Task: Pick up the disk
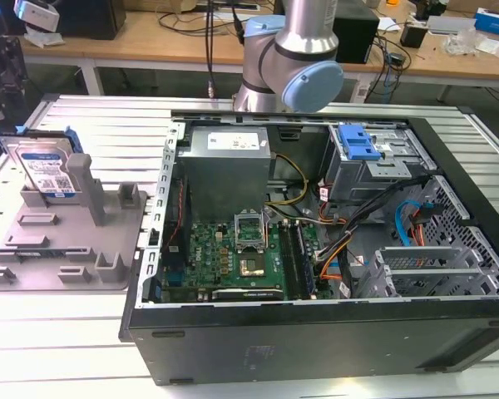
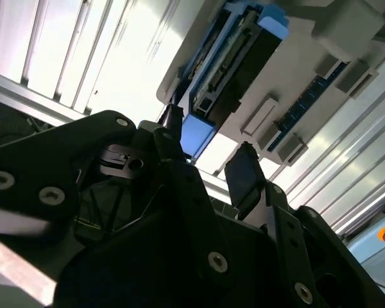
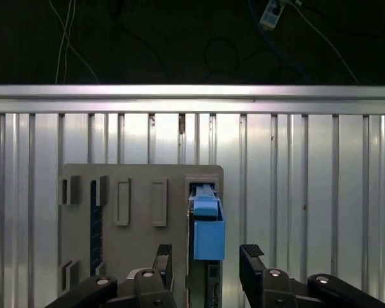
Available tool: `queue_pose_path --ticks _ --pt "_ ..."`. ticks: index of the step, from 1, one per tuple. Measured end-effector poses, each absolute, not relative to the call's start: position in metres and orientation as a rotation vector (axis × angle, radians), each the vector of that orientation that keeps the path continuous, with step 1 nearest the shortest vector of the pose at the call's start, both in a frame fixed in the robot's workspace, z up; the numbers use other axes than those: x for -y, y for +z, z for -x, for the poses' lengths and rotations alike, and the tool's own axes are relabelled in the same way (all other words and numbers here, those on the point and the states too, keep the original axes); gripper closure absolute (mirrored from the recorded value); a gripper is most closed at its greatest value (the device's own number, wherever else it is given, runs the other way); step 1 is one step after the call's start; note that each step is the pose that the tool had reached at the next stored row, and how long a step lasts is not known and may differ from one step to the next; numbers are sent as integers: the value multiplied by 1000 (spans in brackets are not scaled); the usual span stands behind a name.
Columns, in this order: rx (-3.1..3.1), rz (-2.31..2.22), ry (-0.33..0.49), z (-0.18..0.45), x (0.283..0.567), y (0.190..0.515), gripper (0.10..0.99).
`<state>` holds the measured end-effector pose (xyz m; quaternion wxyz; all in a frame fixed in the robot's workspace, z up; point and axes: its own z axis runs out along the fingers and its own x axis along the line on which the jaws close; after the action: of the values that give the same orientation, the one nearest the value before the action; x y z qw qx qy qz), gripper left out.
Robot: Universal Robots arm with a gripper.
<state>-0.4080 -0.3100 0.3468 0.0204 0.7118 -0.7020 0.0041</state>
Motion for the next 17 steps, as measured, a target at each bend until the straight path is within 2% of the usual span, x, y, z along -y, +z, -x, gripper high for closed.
queue_pose_path --ticks 17 --pt "2168 -2217 13 410 310 335 545"
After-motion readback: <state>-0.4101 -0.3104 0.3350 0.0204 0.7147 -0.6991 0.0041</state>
